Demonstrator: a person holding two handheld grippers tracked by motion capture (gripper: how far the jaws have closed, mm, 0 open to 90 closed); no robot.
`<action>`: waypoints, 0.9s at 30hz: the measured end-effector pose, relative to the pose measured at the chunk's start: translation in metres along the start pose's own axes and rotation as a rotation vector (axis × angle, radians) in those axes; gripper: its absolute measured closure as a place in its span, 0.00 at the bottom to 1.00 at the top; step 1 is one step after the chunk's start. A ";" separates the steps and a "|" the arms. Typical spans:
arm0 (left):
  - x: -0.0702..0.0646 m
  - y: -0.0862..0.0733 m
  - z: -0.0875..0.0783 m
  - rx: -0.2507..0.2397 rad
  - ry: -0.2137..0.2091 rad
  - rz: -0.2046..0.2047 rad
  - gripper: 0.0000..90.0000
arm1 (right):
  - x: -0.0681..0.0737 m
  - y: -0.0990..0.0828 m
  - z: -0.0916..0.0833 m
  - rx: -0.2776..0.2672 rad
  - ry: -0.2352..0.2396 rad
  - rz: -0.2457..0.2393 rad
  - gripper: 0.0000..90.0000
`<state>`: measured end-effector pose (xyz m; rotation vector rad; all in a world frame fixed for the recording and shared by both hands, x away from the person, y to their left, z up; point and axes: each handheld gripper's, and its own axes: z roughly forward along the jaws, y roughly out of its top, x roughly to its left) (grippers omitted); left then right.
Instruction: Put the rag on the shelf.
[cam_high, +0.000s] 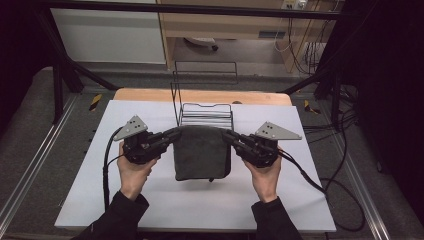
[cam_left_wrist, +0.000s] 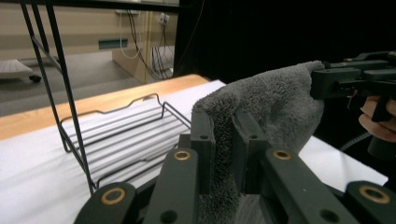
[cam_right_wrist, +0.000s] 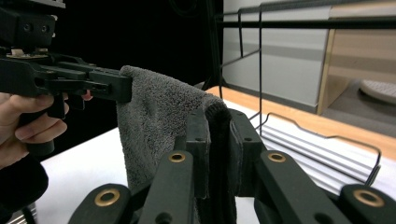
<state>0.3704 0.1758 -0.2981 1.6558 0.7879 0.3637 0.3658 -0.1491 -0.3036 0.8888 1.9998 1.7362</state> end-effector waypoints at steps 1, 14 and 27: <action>0.000 0.003 0.000 -0.008 0.003 0.003 0.89 | 0.001 0.003 0.000 -0.007 -0.004 0.001 0.90; -0.003 0.035 0.001 -0.106 0.013 0.010 0.89 | 0.006 0.035 -0.003 -0.087 -0.058 -0.055 0.90; -0.002 0.059 0.005 -0.191 0.012 0.011 0.89 | 0.006 0.060 -0.003 -0.165 -0.101 -0.063 0.90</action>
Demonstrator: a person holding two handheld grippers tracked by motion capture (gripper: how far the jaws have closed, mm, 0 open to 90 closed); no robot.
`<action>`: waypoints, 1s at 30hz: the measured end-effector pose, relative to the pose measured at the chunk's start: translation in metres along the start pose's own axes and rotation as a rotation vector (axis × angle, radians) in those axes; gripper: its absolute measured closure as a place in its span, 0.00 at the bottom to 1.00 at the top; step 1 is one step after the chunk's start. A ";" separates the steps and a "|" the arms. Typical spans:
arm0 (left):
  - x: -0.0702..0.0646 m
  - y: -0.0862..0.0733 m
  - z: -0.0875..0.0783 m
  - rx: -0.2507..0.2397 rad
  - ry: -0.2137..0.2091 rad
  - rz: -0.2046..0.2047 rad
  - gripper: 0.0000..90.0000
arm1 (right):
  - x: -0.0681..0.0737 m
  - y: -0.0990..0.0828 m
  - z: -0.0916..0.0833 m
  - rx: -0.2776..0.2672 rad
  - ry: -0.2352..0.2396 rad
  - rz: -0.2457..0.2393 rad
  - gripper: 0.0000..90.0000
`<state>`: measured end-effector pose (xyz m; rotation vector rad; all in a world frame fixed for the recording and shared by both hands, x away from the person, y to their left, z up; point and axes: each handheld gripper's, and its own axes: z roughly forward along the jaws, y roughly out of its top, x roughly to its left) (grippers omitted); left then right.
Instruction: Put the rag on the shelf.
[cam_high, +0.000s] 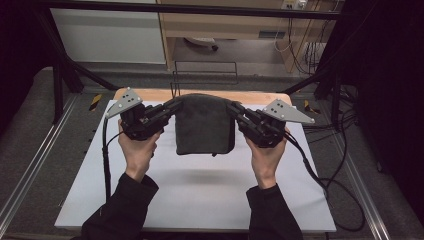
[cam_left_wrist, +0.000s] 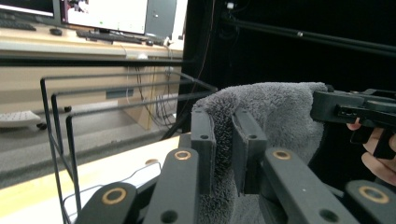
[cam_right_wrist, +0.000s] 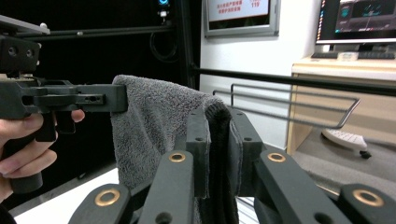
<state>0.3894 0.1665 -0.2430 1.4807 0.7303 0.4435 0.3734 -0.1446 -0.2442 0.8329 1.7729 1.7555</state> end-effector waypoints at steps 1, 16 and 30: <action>0.000 0.001 0.000 -0.004 0.000 -0.002 0.89 | 0.000 0.002 0.000 -0.005 -0.005 -0.005 0.90; 0.001 0.026 0.008 -0.087 0.004 -0.012 0.89 | 0.001 0.029 0.007 -0.069 -0.041 -0.027 0.90; 0.003 0.055 0.015 -0.142 0.013 -0.005 0.89 | 0.000 0.063 0.016 -0.113 -0.070 -0.056 0.90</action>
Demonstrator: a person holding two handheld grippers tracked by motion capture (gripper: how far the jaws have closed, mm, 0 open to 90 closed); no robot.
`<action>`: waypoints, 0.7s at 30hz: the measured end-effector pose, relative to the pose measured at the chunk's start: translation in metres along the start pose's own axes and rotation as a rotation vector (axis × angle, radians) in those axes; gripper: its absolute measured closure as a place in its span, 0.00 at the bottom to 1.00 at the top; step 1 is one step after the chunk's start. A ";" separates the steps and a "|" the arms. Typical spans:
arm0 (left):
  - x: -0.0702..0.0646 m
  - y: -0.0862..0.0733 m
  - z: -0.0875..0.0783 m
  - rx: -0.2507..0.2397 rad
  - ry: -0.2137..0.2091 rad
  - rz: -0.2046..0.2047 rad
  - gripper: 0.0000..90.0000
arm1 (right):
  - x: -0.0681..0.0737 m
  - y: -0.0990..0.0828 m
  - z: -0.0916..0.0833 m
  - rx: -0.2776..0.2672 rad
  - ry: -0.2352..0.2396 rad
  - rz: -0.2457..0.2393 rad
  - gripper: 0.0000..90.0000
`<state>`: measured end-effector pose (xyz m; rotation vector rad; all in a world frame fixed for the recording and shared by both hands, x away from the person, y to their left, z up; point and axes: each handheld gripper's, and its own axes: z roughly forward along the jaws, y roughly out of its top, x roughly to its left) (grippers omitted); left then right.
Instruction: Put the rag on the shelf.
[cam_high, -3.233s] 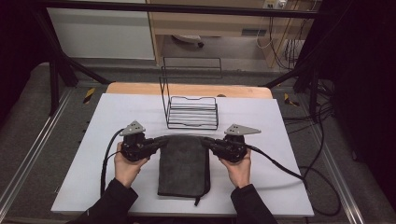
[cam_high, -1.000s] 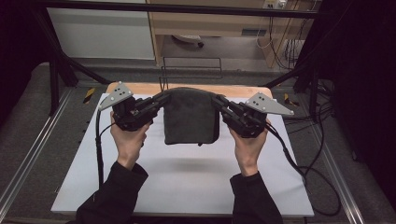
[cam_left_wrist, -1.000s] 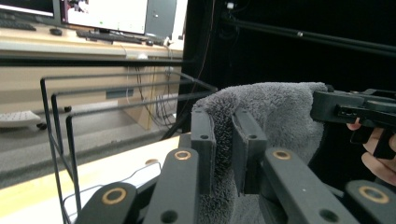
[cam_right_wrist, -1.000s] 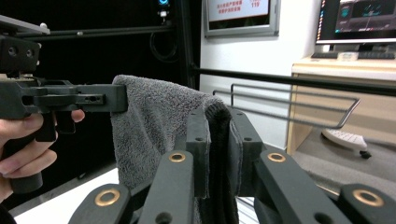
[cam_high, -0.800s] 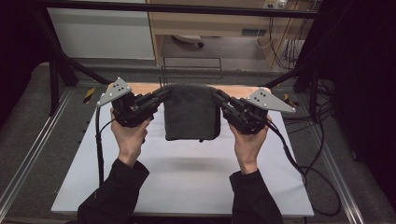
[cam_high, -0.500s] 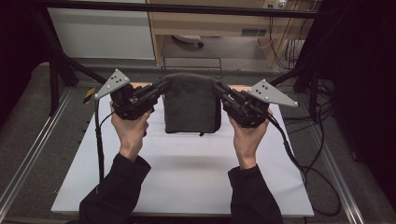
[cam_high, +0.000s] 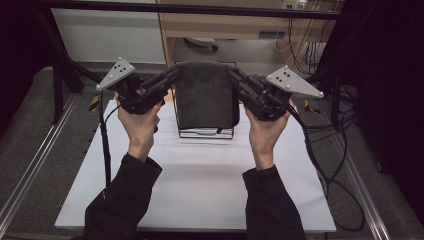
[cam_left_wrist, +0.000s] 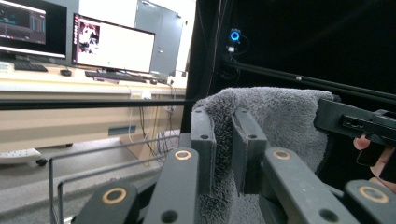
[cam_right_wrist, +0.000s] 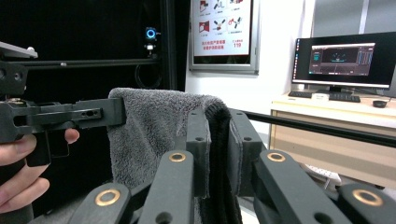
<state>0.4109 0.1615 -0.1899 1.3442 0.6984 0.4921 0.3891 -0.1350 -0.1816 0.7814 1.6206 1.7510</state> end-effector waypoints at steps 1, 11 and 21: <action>0.000 0.002 0.001 -0.007 -0.002 -0.004 0.89 | -0.001 0.003 0.001 -0.002 -0.004 -0.001 0.90; 0.001 0.024 0.010 -0.042 -0.002 0.014 0.89 | -0.006 0.025 0.007 -0.031 -0.019 -0.016 0.91; 0.004 0.043 0.021 -0.065 0.008 0.026 0.89 | -0.013 0.043 0.018 -0.053 -0.029 -0.018 0.91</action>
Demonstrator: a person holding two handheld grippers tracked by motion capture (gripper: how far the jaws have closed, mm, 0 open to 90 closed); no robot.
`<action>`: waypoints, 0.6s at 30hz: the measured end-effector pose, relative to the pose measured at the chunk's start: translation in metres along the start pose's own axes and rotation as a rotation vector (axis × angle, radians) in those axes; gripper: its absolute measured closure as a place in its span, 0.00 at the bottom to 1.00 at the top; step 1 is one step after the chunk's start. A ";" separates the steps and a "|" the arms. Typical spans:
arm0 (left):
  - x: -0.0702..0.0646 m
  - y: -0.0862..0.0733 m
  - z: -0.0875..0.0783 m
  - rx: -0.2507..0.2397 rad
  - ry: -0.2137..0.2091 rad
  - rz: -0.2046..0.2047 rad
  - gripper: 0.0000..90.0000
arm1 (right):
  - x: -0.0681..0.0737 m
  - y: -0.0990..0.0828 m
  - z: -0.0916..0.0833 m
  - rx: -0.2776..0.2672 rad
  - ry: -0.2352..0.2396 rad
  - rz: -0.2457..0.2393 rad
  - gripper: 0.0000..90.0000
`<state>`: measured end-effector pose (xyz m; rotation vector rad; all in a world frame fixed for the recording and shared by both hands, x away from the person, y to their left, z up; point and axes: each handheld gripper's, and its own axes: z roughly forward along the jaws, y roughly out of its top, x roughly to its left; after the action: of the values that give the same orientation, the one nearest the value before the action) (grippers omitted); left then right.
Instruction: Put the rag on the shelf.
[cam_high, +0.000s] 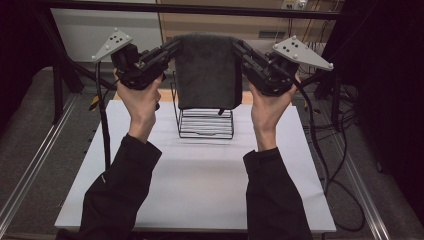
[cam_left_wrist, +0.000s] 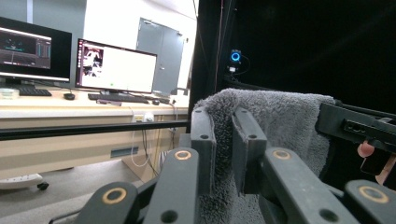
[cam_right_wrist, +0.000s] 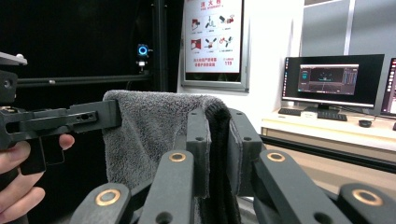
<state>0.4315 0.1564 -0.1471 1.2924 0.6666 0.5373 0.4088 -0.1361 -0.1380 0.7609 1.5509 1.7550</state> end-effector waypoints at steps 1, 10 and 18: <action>0.001 0.002 0.001 0.000 -0.001 0.002 0.89 | -0.001 0.001 0.001 -0.003 -0.003 0.002 0.91; 0.008 0.015 0.009 -0.019 0.011 -0.002 0.89 | -0.003 0.013 0.011 -0.016 -0.002 -0.006 0.91; 0.015 0.027 0.017 -0.030 0.018 -0.013 0.89 | -0.010 0.025 0.025 -0.026 0.005 -0.011 0.91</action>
<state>0.4537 0.1606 -0.1210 1.2555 0.6788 0.5469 0.4316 -0.1308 -0.1104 0.7342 1.5300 1.7673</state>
